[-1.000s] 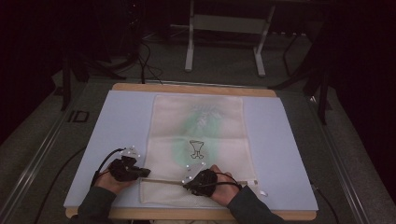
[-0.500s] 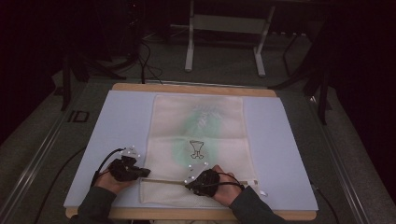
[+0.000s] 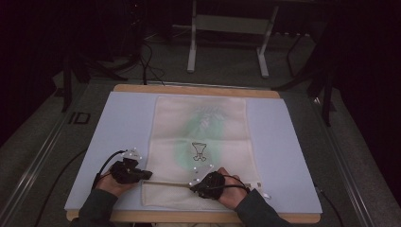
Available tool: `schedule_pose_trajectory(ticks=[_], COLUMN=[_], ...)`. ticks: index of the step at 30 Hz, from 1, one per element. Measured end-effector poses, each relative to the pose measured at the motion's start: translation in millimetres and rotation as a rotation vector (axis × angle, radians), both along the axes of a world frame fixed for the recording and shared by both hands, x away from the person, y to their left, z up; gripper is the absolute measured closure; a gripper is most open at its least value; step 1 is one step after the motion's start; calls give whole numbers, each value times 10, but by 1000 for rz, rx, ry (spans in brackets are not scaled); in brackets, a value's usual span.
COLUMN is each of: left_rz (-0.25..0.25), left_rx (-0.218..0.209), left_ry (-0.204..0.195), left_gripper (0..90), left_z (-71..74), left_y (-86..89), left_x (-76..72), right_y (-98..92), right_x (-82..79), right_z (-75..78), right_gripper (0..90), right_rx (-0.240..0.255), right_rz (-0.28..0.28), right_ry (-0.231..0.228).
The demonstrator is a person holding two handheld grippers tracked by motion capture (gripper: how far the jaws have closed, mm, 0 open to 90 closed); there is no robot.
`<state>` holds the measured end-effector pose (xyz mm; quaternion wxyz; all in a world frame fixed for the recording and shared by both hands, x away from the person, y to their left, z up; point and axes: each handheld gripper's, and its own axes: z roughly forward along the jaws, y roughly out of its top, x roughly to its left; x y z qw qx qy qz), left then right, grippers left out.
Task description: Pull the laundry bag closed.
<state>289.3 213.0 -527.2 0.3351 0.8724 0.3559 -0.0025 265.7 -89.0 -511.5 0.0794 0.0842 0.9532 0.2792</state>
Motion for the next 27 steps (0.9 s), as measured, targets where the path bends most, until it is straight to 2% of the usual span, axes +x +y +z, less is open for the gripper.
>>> schedule_pose_trajectory(ticks=[27], left_rz=[2], left_rx=[-4], left_ry=[0], left_gripper=[899], left_z=[-2], left_y=[2], left_x=[-1], right_y=[-132], right_x=[4], right_z=[13], right_gripper=[823], right_rx=[-10], right_rz=[-13], right_ry=[0])
